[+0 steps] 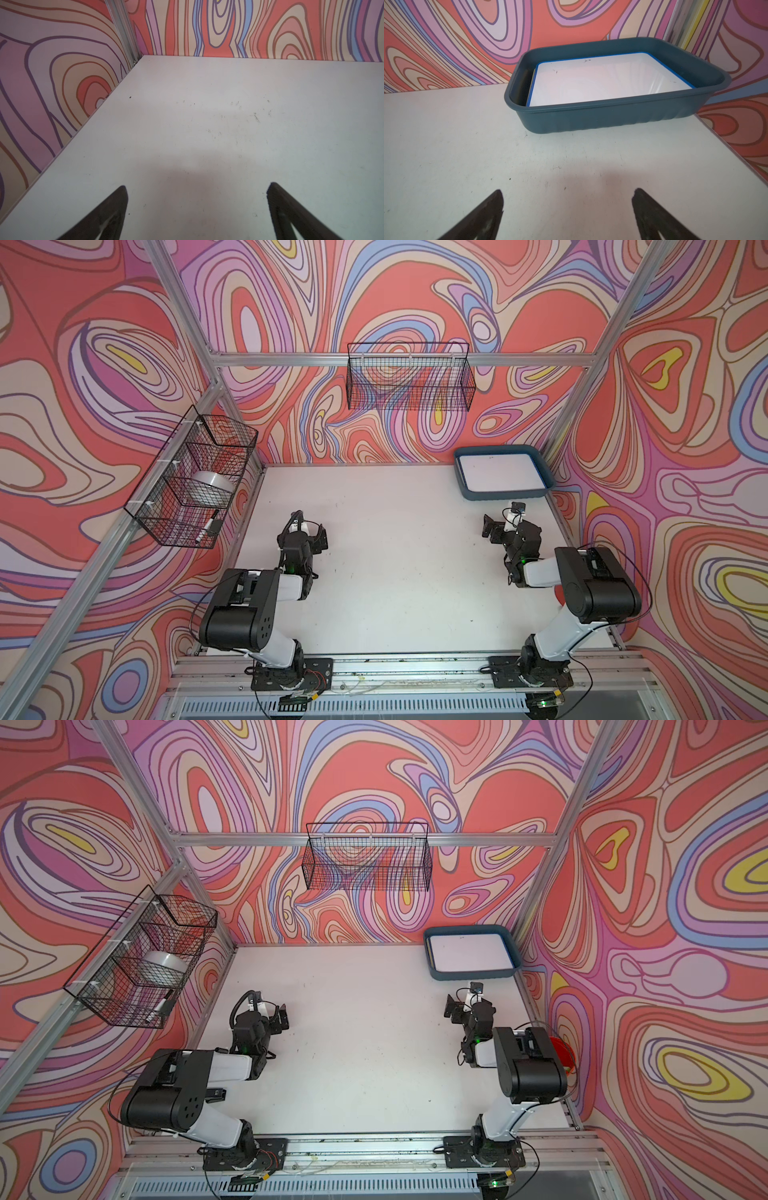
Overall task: Put the whiteboard into the storage box
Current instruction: Reset both arms
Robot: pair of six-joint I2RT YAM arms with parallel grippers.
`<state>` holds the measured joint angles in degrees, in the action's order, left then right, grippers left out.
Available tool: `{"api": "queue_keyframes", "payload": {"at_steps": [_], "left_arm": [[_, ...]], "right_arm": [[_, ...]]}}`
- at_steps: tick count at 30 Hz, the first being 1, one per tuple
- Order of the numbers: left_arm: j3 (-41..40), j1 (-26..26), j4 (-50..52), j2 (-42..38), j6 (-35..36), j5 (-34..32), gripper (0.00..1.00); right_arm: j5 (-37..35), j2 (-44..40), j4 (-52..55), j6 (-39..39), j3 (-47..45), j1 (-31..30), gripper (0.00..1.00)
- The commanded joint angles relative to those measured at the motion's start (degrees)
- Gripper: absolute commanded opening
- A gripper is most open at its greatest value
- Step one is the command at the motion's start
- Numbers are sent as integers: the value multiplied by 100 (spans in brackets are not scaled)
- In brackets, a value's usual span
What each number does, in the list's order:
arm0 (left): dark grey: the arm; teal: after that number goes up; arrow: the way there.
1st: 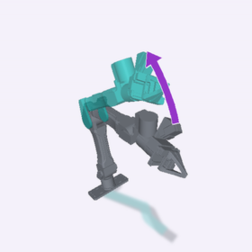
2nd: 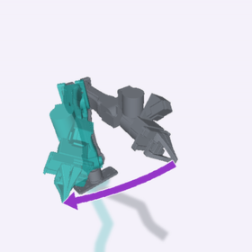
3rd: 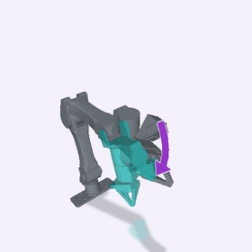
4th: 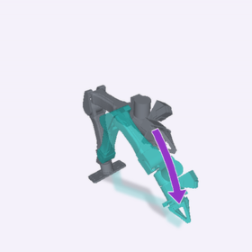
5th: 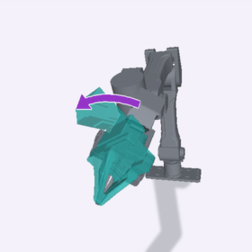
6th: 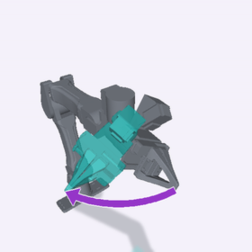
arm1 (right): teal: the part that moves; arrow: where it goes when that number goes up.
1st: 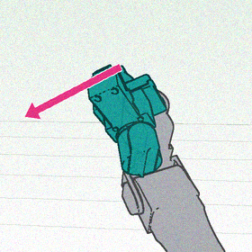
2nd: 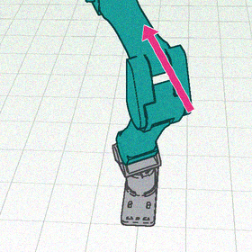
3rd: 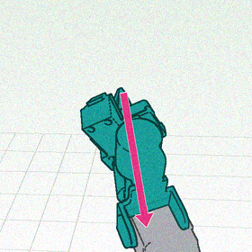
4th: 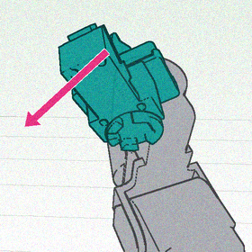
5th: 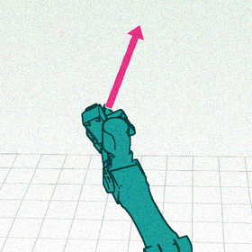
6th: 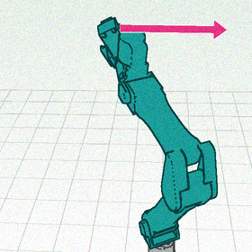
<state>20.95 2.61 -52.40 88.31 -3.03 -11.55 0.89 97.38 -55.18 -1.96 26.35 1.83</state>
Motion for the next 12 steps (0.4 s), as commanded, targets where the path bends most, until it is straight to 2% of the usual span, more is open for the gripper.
{"api": "queue_keyframes", "payload": {"at_steps": [1, 12], "left_arm": [[-7, -24, 17, -7, 65, -14, 100], [-4, -24, -7, 3, 99, 72, 100]], "right_arm": [[71, 61, 92, 68, 72, -21, 98], [74, 61, 102, 69, 72, -26, 98]]}}
